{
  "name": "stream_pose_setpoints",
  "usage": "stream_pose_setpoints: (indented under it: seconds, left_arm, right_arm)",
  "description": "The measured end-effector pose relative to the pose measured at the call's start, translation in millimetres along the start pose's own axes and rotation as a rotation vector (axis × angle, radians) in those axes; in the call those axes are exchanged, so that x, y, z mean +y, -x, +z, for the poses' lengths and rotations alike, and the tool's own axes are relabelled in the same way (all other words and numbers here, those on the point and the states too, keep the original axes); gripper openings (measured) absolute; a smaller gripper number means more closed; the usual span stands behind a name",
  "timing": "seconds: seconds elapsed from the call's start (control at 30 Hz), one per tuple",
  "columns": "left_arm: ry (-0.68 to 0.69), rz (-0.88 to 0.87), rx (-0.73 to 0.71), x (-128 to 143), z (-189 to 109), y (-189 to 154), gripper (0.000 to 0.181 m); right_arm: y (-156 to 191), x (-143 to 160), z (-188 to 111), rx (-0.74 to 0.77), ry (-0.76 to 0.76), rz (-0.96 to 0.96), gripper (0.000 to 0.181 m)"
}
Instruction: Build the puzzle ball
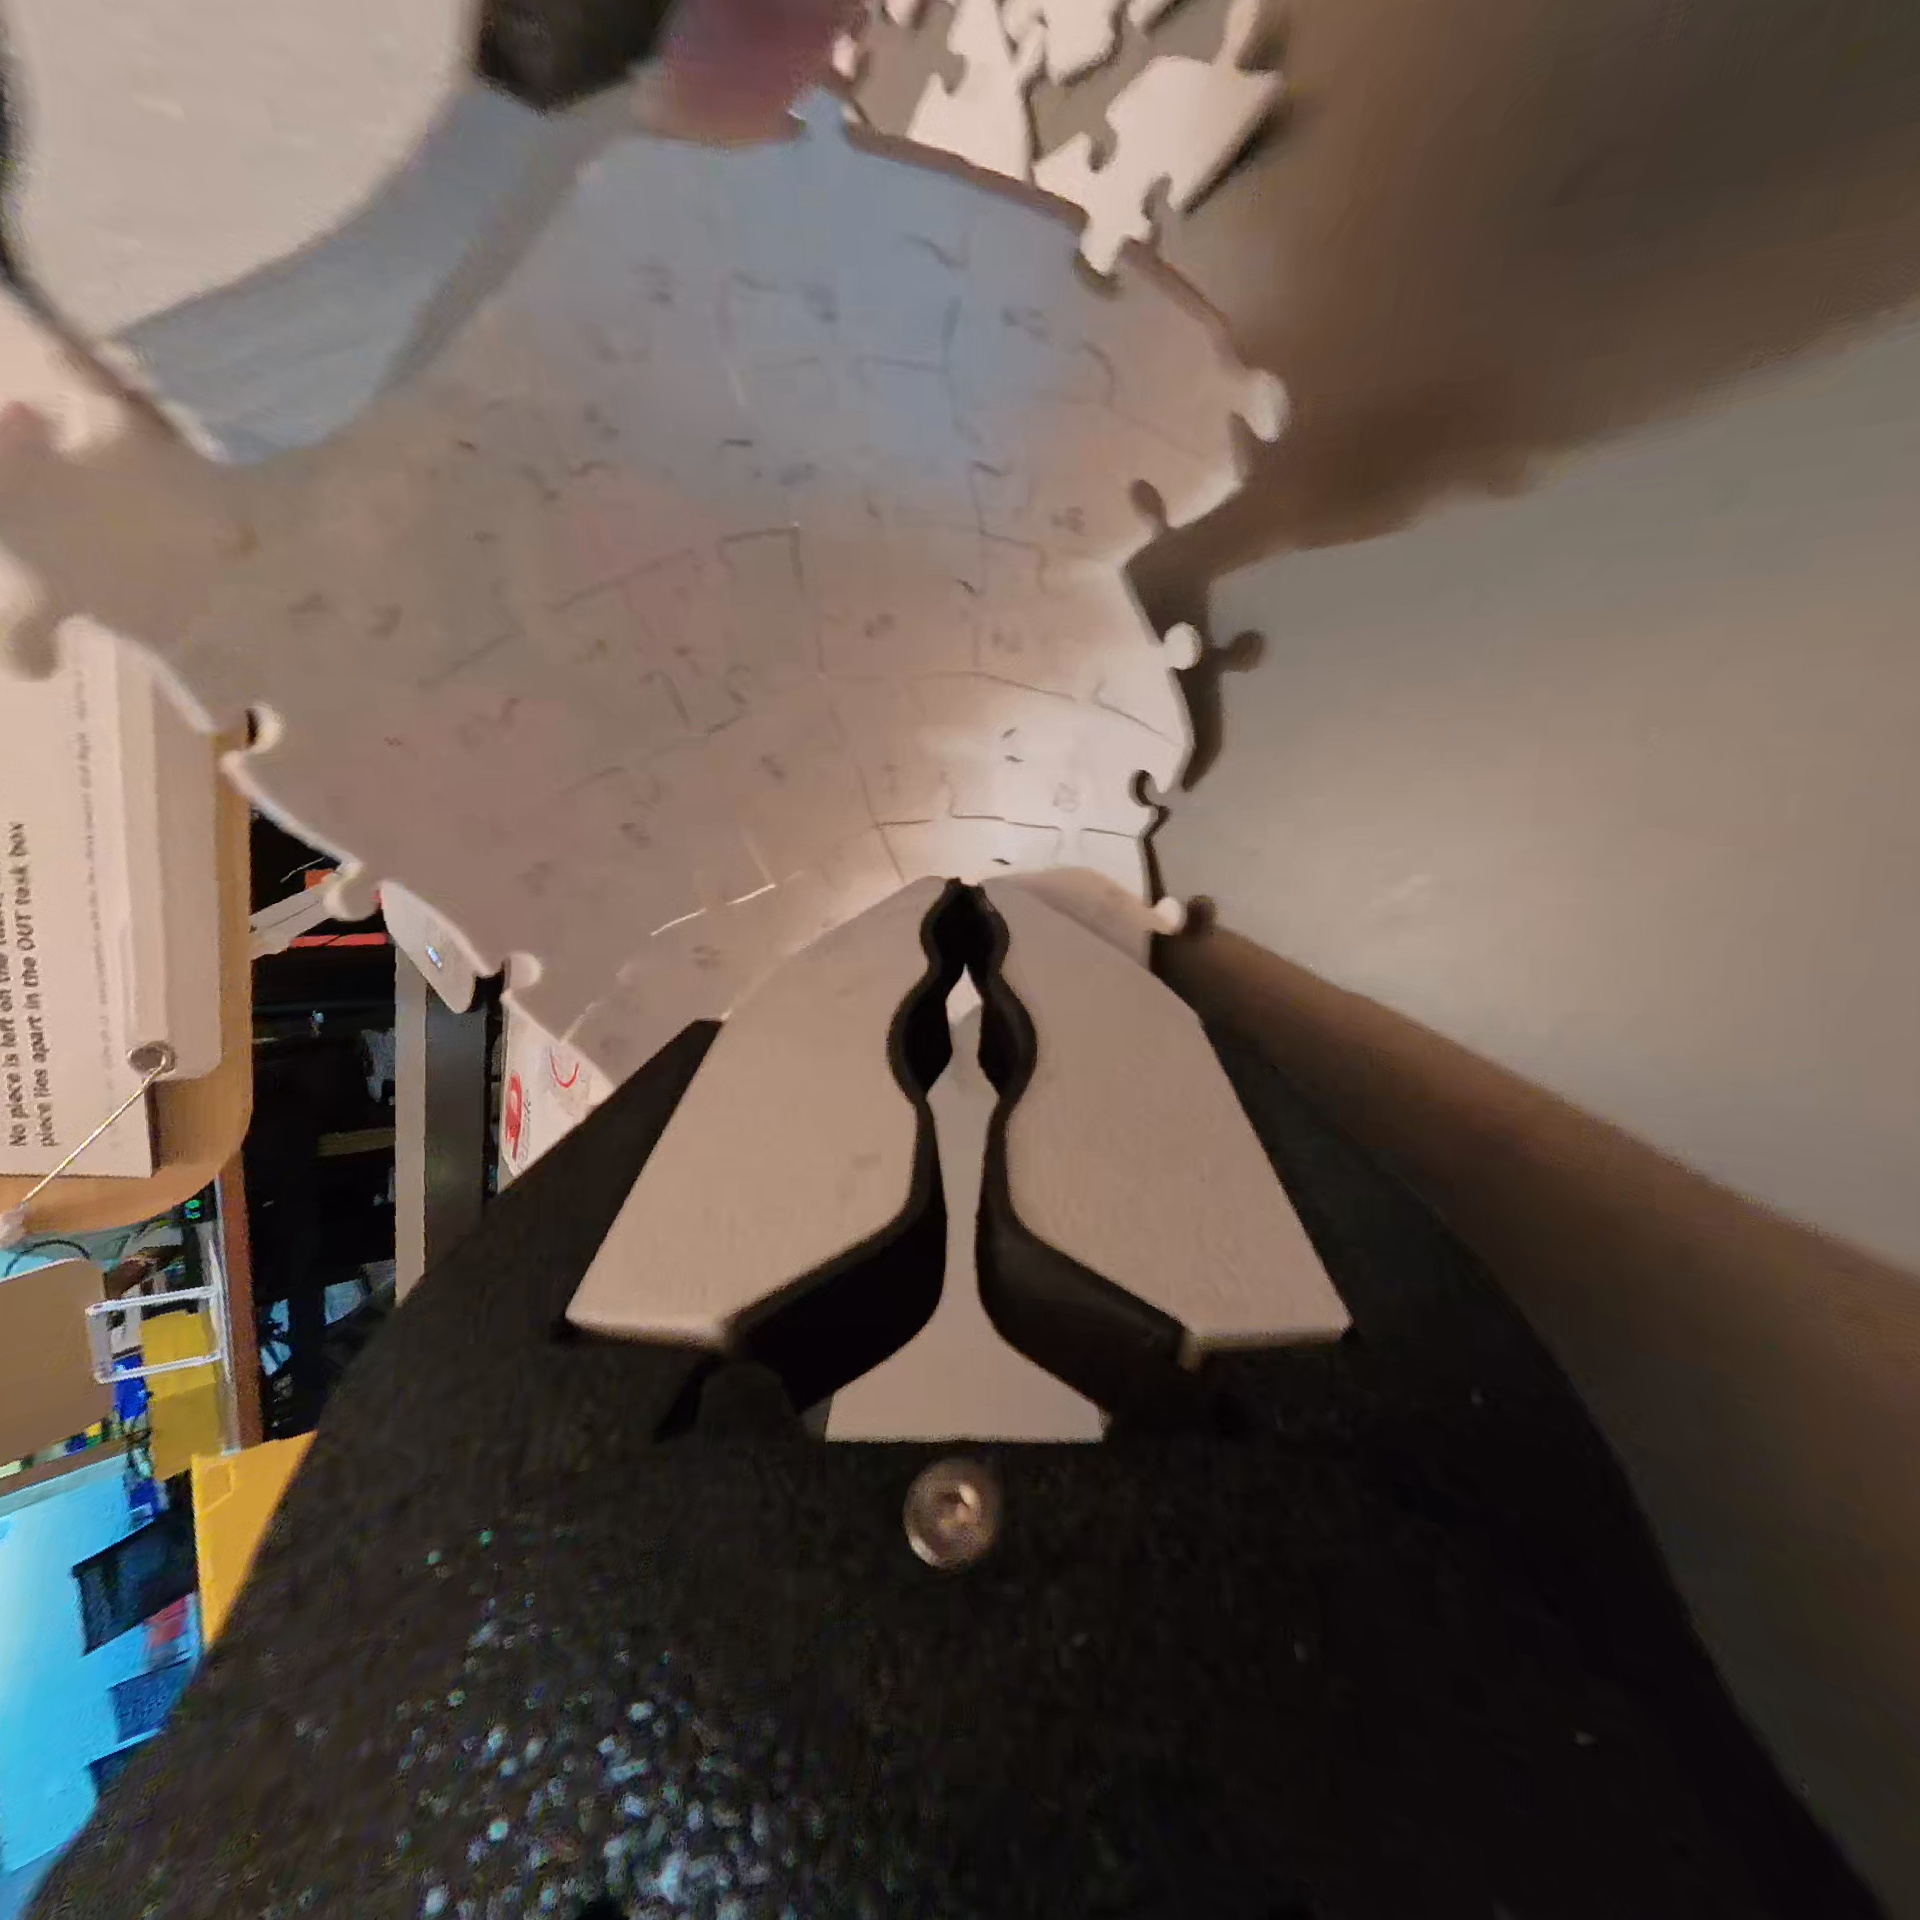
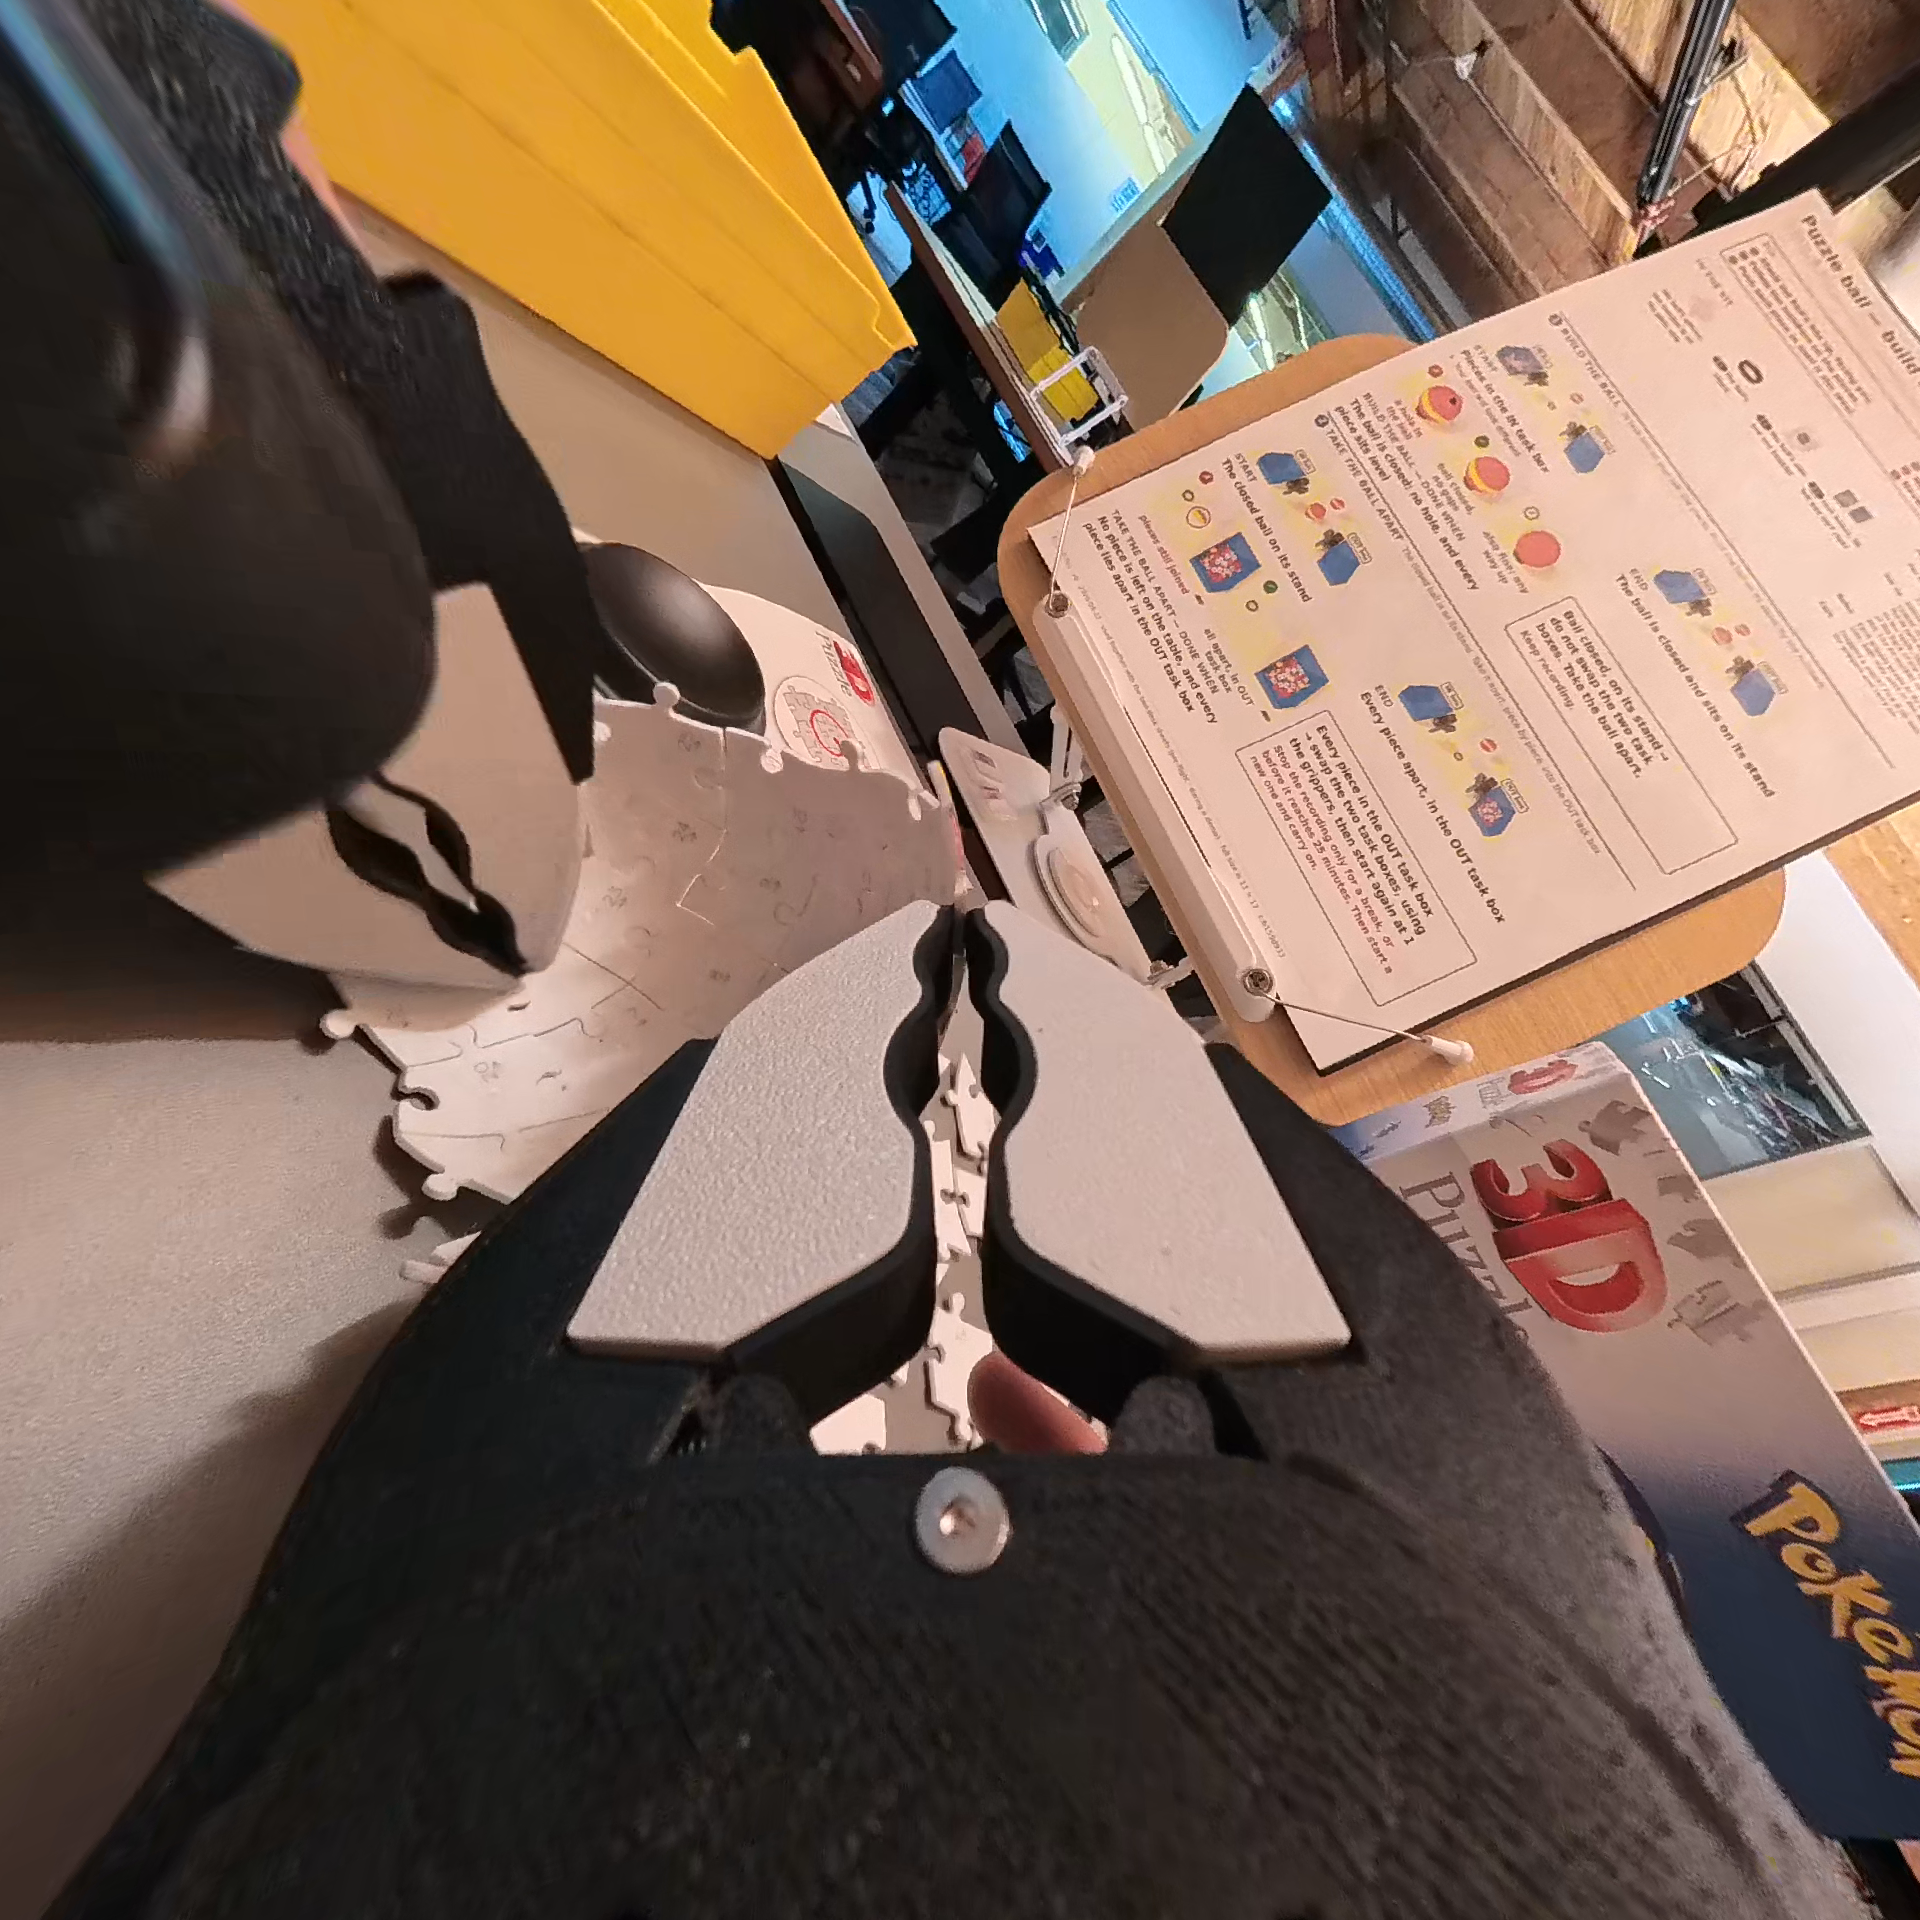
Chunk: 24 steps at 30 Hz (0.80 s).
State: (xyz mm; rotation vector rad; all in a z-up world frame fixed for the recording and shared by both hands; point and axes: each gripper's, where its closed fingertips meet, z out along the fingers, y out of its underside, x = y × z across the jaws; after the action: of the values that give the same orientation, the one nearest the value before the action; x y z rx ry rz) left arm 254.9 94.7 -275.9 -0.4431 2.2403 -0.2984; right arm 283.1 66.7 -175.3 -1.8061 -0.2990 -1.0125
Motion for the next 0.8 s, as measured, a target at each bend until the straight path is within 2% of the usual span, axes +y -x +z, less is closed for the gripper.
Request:
stream_pose_setpoints:
  seconds: [0.23, 0.33, 0.53, 0.8]
  left_arm:
    - [0.026, 0.064, 0.013, -1.1, 3.7, -1.2, 0.000]
    - [-0.026, 0.034, 0.003, -7.0, 2.3, 2.4, 0.000]
    - [0.001, 0.047, 0.047, -3.1, 5.3, -0.5, 0.000]
    - [-0.059, 0.055, 0.051, -11.3, 10.2, 0.4, 0.000]
  right_arm:
    - [-0.6, -1.5, -0.3, 0.000, -0.008, 0.009, 0.002]
    - [-0.8, -1.7, -0.8, -0.002, -0.007, 0.009, 0.002]
    - [-0.9, -2.0, -1.4, -0.001, -0.009, 0.016, 0.002]
    - [-1.1, -1.6, -2.2, 0.000, -0.012, 0.027, 0.002]
